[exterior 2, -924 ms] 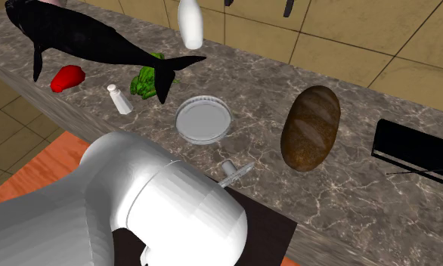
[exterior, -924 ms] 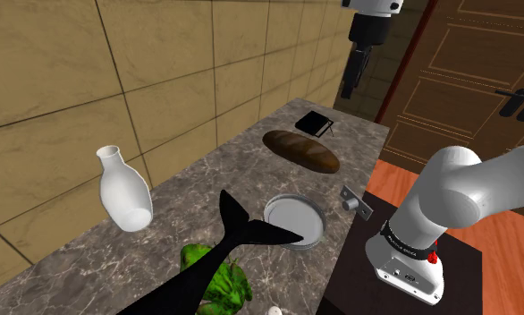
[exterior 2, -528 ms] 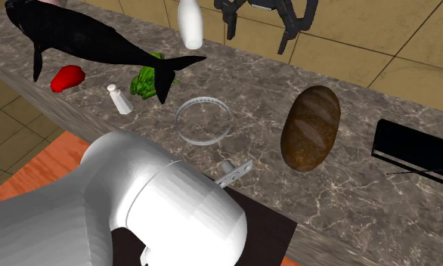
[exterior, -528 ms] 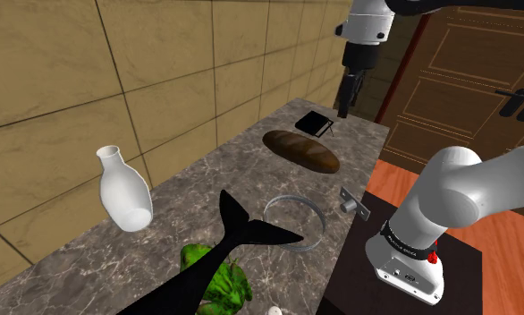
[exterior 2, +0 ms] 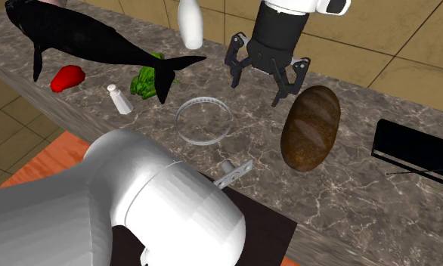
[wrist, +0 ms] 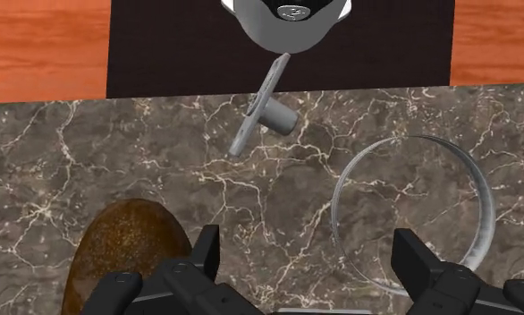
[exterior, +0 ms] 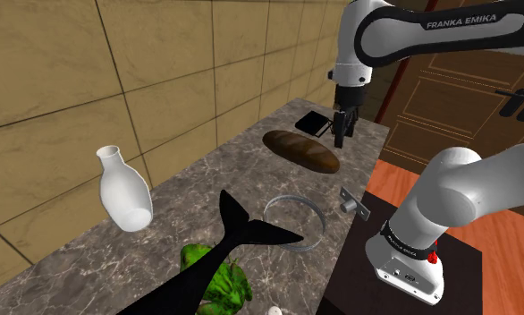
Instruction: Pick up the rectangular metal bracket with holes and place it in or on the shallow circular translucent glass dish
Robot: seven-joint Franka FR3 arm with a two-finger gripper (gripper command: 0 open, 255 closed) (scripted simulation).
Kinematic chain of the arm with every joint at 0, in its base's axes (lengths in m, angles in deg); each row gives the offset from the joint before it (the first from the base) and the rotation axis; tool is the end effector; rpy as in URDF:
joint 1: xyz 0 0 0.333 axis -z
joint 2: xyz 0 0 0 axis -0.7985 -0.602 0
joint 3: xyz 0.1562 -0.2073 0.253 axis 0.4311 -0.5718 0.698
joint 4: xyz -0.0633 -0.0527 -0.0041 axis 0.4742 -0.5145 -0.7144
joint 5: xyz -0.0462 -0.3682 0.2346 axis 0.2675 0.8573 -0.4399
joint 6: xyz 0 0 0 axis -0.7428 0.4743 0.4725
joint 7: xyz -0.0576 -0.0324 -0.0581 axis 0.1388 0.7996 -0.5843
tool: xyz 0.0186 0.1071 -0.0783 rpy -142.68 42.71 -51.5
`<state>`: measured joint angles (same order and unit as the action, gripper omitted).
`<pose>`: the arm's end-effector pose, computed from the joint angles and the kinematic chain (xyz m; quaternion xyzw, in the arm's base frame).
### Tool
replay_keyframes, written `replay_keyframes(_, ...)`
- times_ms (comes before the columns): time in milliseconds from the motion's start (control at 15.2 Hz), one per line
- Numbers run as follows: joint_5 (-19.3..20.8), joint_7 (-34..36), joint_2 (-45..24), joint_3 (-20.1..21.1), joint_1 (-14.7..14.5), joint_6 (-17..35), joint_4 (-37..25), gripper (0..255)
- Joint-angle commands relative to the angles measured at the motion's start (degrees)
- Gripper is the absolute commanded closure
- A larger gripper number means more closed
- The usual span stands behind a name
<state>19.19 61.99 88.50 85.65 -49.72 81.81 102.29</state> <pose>0.3062 -0.0158 0.4610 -0.9929 -0.0267 0.1123 0.0278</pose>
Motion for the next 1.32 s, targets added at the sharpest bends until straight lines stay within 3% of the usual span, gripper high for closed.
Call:
replay_keyframes(0,-0.1,0.4,-1.3,-0.4,0.5,2.4,3.1,0)
replay_keyframes(792,0.2,1.1,-14.1,-4.0,4.6,17.9,17.7,0)
replay_keyframes(1254,-0.1,0.9,-16.5,-4.0,4.4,24.1,21.8,0)
